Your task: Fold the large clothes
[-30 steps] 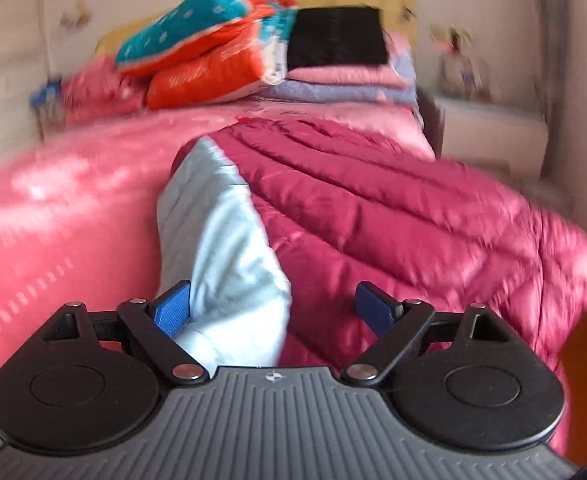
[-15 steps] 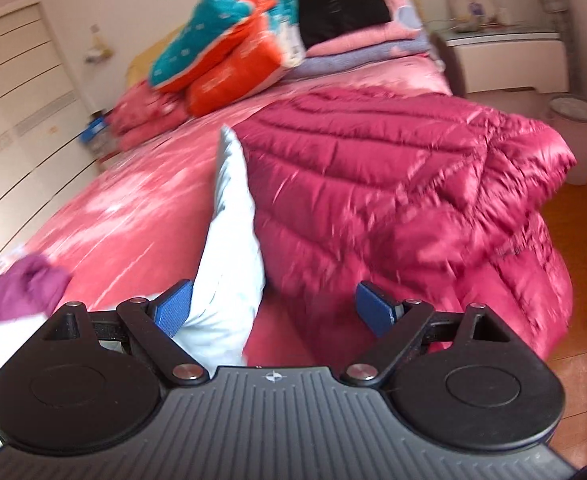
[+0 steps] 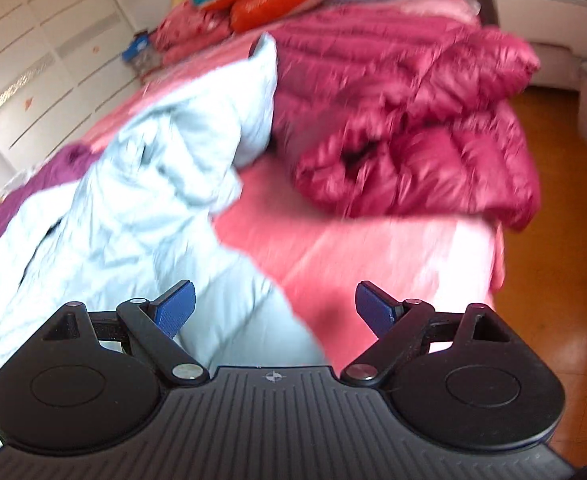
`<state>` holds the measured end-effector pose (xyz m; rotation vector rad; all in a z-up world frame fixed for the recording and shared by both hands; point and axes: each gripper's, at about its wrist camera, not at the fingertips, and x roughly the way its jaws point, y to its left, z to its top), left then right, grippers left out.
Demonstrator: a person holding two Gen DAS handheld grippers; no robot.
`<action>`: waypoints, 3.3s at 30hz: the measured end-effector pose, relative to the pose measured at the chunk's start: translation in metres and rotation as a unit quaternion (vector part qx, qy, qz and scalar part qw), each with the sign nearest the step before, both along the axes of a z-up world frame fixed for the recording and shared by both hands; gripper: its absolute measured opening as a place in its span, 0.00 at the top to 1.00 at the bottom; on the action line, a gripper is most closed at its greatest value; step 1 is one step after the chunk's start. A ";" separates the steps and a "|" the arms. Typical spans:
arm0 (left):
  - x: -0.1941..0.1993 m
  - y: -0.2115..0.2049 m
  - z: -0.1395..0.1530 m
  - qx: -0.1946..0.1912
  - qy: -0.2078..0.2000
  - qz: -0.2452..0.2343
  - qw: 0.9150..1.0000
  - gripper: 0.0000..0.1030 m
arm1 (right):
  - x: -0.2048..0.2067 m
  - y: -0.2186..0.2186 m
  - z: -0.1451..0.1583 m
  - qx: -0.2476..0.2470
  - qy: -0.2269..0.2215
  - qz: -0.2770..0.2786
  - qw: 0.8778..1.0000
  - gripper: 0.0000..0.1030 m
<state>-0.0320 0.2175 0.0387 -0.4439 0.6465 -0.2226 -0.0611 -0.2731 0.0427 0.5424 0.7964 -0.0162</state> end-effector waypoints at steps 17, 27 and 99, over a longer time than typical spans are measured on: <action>-0.012 -0.042 -0.026 0.008 0.064 -0.079 0.995 0.41 | -0.026 0.078 0.004 -0.012 0.034 0.126 0.991 0.18; -0.030 -0.048 -0.009 0.001 0.063 -0.075 0.995 0.91 | -0.057 0.122 0.026 -0.034 0.022 0.143 0.989 0.81; 0.106 -0.132 0.035 0.161 -0.012 -0.078 0.984 0.39 | 0.077 0.003 0.114 0.002 -0.056 -0.063 0.996 0.00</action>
